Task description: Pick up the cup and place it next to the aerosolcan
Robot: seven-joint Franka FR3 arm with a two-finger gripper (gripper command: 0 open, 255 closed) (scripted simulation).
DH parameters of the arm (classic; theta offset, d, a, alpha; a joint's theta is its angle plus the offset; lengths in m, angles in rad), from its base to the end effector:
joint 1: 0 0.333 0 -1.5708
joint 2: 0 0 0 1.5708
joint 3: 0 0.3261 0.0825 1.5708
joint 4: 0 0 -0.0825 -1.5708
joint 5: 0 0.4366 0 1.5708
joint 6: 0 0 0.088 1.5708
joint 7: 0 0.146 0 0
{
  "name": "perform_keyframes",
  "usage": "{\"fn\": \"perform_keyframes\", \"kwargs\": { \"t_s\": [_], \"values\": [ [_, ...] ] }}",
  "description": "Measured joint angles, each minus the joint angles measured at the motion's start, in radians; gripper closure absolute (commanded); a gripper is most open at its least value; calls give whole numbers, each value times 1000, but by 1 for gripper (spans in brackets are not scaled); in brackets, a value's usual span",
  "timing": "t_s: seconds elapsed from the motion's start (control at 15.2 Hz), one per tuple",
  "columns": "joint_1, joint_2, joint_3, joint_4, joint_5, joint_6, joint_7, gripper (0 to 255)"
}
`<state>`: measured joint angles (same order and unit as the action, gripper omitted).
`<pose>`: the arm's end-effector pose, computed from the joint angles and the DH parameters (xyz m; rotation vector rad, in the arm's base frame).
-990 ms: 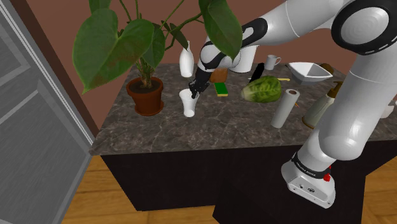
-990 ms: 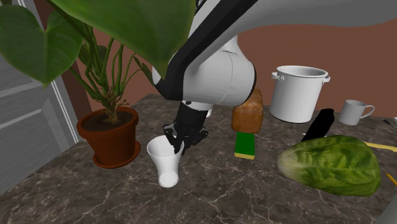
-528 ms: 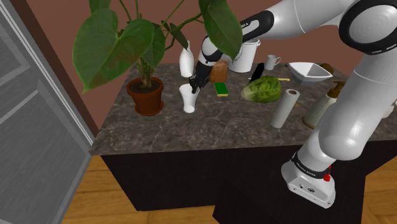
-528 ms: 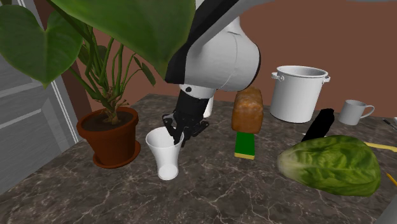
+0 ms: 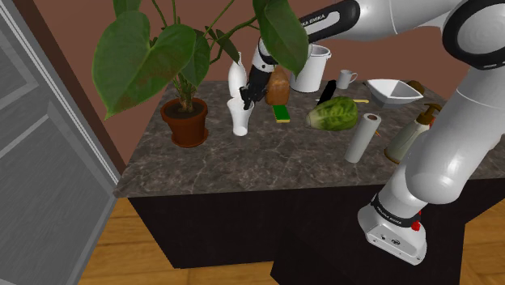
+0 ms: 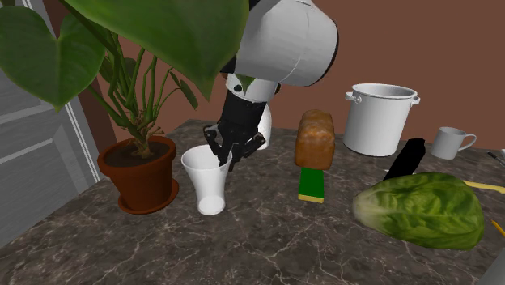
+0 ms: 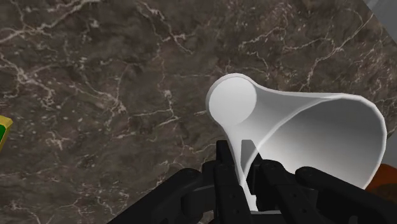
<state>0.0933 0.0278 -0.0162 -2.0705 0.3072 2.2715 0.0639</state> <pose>0.6203 0.0646 0.3818 -2.8614 0.2371 -0.2222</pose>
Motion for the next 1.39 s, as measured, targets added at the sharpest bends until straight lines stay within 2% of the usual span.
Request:
{"fn": "perform_keyframes", "kwargs": {
  "t_s": [1.39],
  "values": [
    [-7, -56, -7, 214, -47, -263, 75, 255]
  ]
}}
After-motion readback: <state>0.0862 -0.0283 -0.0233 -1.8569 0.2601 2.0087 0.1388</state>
